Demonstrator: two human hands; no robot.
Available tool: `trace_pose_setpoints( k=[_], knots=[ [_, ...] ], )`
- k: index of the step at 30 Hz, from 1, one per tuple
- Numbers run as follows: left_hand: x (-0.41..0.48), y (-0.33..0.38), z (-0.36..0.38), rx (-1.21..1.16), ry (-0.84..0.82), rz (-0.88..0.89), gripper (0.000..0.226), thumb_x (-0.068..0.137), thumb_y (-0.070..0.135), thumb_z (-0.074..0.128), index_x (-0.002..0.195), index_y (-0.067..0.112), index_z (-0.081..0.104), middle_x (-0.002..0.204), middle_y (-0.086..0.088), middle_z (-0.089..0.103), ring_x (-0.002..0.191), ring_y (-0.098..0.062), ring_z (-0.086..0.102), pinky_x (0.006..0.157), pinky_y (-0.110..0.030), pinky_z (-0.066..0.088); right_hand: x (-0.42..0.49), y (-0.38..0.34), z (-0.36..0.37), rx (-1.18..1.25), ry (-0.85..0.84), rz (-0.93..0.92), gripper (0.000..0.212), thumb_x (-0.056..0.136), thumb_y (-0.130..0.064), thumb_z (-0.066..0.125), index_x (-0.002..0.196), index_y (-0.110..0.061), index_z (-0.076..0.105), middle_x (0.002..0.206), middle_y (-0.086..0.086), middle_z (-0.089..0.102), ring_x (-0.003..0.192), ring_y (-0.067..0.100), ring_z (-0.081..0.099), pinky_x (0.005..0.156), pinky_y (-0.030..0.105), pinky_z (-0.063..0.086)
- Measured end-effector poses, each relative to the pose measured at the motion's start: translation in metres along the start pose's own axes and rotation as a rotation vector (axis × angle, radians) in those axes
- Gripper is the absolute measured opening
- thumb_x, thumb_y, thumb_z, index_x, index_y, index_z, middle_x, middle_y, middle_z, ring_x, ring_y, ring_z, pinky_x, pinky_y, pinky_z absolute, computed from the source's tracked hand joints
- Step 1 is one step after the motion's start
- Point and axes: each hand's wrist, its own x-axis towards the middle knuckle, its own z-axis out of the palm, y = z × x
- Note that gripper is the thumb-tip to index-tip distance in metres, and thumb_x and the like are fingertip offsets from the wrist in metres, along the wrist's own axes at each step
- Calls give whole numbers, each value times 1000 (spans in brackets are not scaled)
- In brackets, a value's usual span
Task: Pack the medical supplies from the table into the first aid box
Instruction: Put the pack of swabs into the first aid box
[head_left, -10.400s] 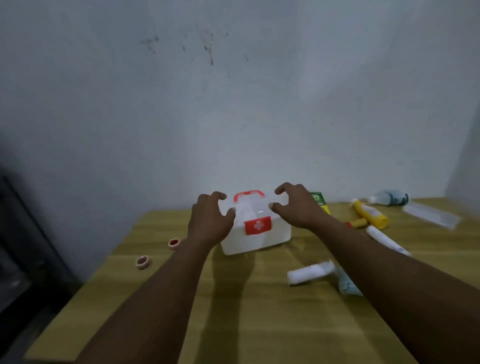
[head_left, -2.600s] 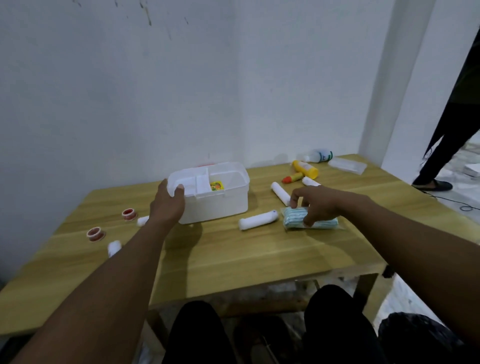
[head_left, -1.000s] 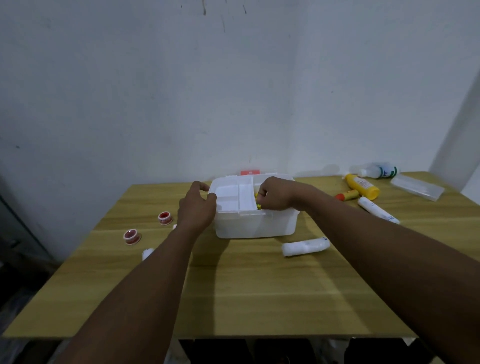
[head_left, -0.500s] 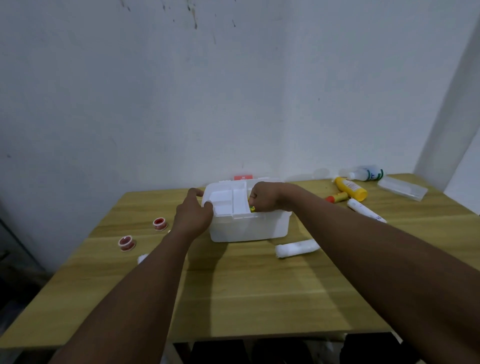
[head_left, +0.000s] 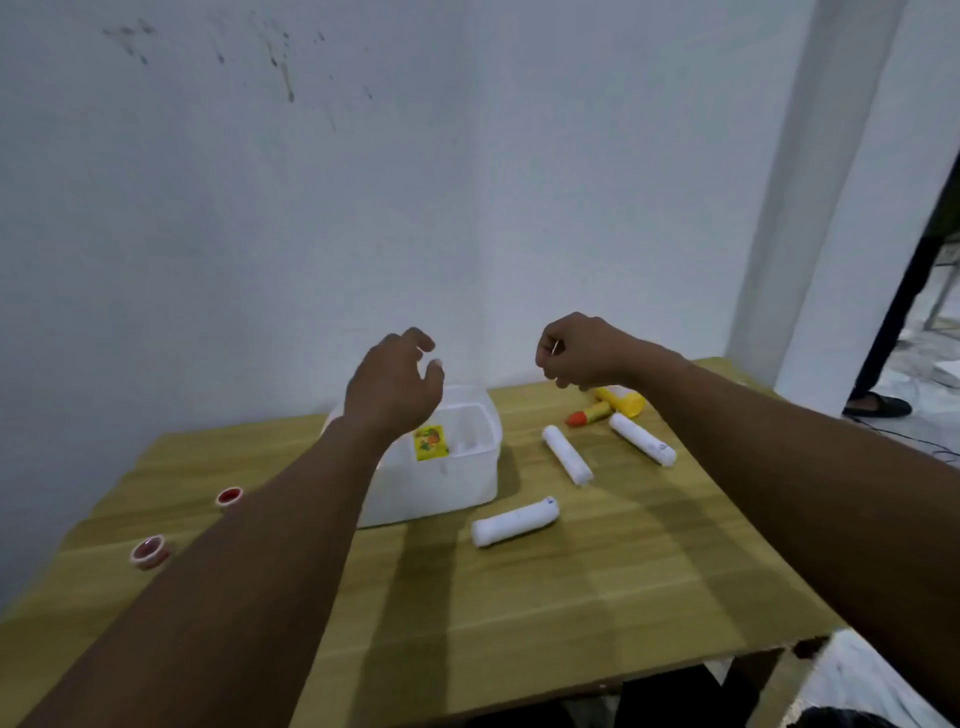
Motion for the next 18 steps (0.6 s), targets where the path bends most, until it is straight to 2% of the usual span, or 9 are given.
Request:
trace_pose_setpoints(
  k=[3, 5, 8, 12, 15, 18],
  knots=[
    [19, 59, 40, -139, -145, 68, 26, 89, 37, 59, 112, 26, 66, 109, 2, 72, 104, -22, 65, 94, -39, 51, -6, 56, -31, -71, 75, 81, 20, 86, -19, 52, 91, -11, 70, 93, 7, 74, 86, 28, 72, 67, 35, 59],
    [29, 95, 74, -171, -257, 117, 26, 90, 37, 60, 113, 27, 67, 111, 2, 72, 105, -20, 65, 96, -36, 51, -7, 97, -44, -139, 114, 139, 22, 87, -21, 53, 91, -8, 70, 96, 7, 72, 91, 28, 67, 78, 38, 56],
    [44, 133, 124, -193, -399, 152, 27, 89, 34, 60, 115, 29, 66, 117, 2, 69, 106, -19, 63, 96, -34, 50, -3, 157, -52, -176, 127, 222, 17, 87, -24, 53, 80, -13, 64, 97, 8, 68, 91, 27, 61, 80, 35, 50],
    [67, 163, 187, -190, -512, 170, 33, 87, 31, 56, 117, 28, 67, 124, -1, 66, 110, -21, 63, 95, -39, 52, 12, 221, -57, -202, 108, 258, 21, 86, -18, 60, 104, -14, 69, 117, 5, 63, 105, 22, 57, 86, 29, 43],
    [82, 176, 226, -187, -525, 184, 31, 91, 27, 55, 118, 22, 68, 125, -5, 65, 110, -26, 62, 95, -41, 52, 29, 257, -55, -202, 128, 272, 26, 83, -20, 67, 109, -18, 66, 122, 6, 59, 97, 17, 48, 84, 26, 38],
    [92, 181, 254, -173, -541, 205, 29, 92, 24, 56, 118, 19, 69, 124, -8, 66, 111, -27, 62, 94, -39, 51, 43, 282, -50, -198, 93, 308, 29, 83, -22, 70, 111, -19, 63, 121, 6, 58, 95, 17, 48, 84, 27, 42]
  ],
)
